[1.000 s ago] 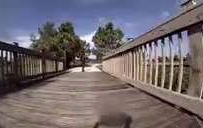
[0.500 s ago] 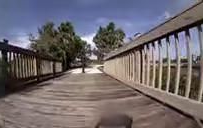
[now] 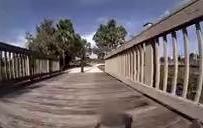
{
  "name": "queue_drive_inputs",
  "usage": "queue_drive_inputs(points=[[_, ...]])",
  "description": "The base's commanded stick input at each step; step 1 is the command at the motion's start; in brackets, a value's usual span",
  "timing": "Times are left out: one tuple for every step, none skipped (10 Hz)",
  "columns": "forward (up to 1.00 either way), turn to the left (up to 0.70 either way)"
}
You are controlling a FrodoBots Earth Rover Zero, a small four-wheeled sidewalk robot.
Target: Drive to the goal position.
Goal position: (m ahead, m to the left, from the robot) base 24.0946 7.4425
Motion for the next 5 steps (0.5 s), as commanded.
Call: queue_drive_inputs(points=[[0.85, 0.0], [0.85, 0.0], [0.85, 0.0], [0.85, 0.0], [0.85, 0.0]])
